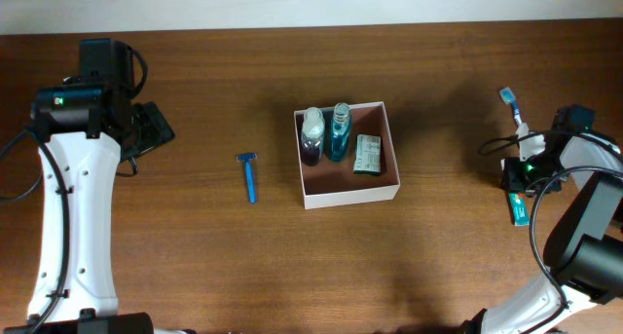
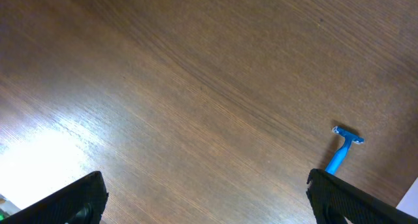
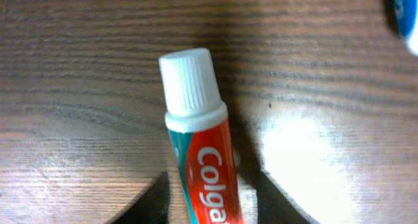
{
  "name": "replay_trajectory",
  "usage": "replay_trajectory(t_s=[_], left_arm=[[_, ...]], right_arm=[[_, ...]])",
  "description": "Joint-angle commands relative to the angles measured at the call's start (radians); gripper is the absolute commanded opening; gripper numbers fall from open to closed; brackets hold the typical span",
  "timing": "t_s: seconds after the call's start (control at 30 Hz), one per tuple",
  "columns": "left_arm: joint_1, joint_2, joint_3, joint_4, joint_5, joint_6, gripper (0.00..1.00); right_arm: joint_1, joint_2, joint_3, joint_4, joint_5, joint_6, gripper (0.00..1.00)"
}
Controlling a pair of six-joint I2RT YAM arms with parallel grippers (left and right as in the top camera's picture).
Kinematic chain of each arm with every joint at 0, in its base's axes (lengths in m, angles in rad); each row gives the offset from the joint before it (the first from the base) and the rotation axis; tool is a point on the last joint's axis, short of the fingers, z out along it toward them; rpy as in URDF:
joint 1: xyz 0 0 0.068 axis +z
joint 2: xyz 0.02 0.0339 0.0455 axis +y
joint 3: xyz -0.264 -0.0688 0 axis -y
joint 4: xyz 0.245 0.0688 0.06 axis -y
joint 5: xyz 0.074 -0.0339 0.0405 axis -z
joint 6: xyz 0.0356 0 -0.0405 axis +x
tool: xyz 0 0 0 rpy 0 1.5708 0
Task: Pack container
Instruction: 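Lower and close the right gripper on the Colgate tube, then lift the tube and carry it left over the box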
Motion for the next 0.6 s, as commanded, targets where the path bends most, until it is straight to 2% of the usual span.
replay_trajectory(t_s=[0.0, 0.17, 0.33, 0.57], left_arm=[[0.002, 0.006, -0.003, -0.001, -0.007, -0.013, 0.99], [0.002, 0.006, -0.003, -0.001, -0.007, -0.013, 0.99], [0.002, 0.005, -0.003, -0.001, -0.007, -0.013, 0.99], [0.002, 0.006, -0.003, -0.001, -0.007, -0.013, 0.99]], right_arm=[[0.005, 0.027, -0.017, -0.003, -0.017, 0.008, 0.29], [0.005, 0.027, -0.010, -0.019, -0.018, 0.013, 0.27], [0.005, 0.027, 0.036, -0.075, -0.018, 0.042, 0.13], [0.006, 0.027, 0.125, -0.168, -0.022, 0.102, 0.12]])
